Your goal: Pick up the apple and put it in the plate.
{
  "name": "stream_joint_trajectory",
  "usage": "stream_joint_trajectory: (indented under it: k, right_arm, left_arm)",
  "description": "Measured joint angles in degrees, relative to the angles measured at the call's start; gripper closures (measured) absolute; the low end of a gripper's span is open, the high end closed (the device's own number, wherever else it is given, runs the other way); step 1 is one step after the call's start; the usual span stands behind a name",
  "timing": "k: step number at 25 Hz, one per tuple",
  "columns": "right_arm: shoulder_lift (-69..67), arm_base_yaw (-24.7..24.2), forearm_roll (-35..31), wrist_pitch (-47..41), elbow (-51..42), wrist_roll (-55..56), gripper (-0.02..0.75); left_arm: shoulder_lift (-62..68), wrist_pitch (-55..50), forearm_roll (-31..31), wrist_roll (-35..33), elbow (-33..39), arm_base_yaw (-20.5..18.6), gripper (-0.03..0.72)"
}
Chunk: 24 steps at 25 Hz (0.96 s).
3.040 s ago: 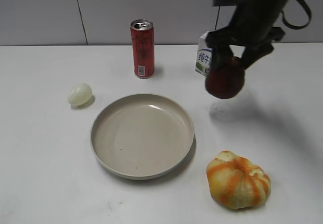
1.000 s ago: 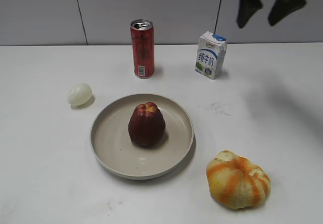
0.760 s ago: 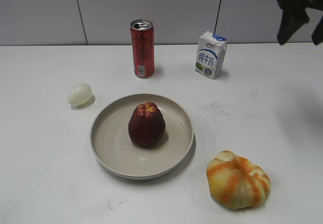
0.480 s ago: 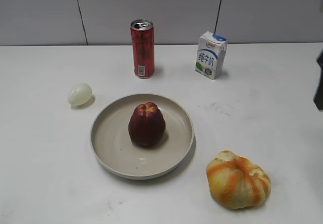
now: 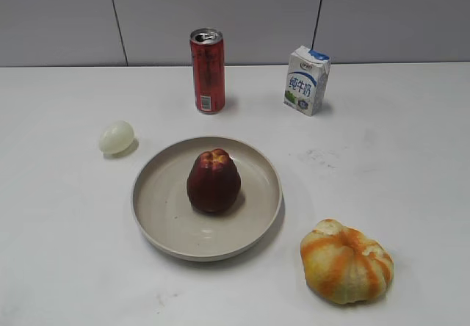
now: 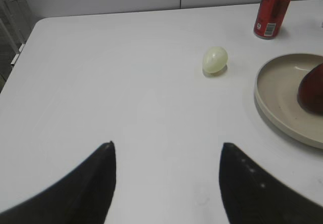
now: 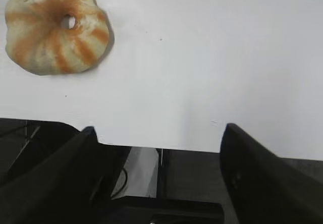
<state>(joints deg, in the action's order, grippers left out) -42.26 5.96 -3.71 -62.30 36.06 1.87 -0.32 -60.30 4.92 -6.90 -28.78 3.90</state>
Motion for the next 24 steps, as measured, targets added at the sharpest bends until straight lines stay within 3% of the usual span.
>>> stream_joint_trajectory:
  k: [7, 24]
  right_arm:
    - [18.7, 0.0, 1.5, 1.5, -7.4, 0.1, 0.146]
    - [42.2, 0.0, 1.7, 2.1, -7.8, 0.1, 0.146]
  left_arm:
    - [0.0, 0.0, 0.0, 0.0, 0.0, 0.0, 0.197]
    - [0.0, 0.0, 0.0, 0.0, 0.0, 0.0, 0.197]
